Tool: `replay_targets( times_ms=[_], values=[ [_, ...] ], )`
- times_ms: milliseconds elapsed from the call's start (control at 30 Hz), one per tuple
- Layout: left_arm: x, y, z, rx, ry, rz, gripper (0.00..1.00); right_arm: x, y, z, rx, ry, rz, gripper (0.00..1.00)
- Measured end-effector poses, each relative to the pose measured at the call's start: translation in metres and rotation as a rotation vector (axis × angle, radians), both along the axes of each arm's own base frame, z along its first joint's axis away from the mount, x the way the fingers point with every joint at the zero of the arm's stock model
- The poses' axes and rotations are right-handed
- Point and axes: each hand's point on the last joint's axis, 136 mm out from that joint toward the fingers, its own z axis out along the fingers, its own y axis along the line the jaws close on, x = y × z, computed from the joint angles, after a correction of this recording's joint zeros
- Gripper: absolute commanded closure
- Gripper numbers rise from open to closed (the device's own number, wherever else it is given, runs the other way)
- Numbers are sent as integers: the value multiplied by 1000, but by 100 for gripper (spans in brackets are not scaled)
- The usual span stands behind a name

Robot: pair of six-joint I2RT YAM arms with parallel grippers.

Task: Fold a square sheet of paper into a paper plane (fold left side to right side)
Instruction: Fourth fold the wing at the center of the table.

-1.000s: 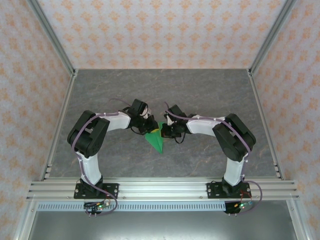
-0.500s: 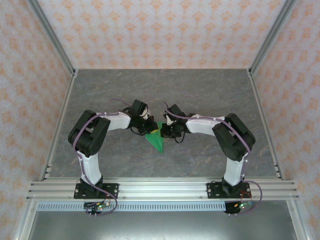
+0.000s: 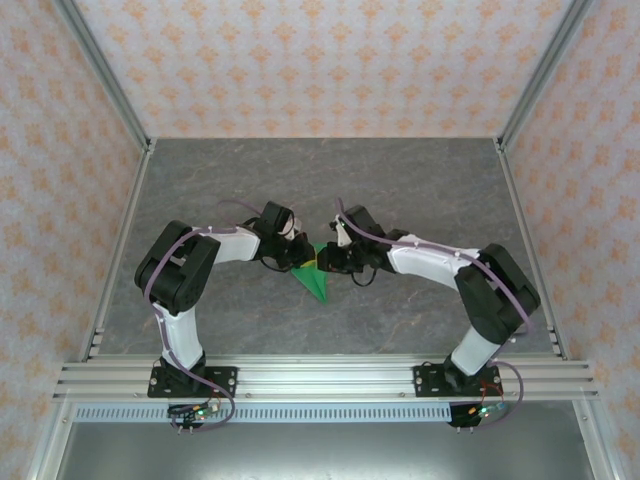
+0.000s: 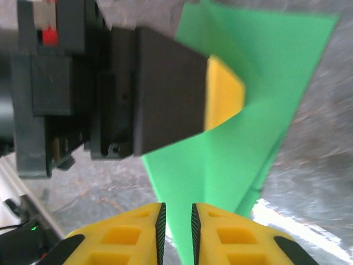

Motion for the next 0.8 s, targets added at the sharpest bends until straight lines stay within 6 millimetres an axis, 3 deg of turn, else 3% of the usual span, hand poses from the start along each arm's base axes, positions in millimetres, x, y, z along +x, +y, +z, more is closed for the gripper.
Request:
replay_targets(
  times_ms=[233, 800],
  values=[
    [0, 0, 0, 0, 0, 0, 95, -21, 29, -19, 80, 109, 51, 80],
    [0, 0, 0, 0, 0, 0, 96, -33, 28, -42, 34, 161, 58, 81]
  ],
)
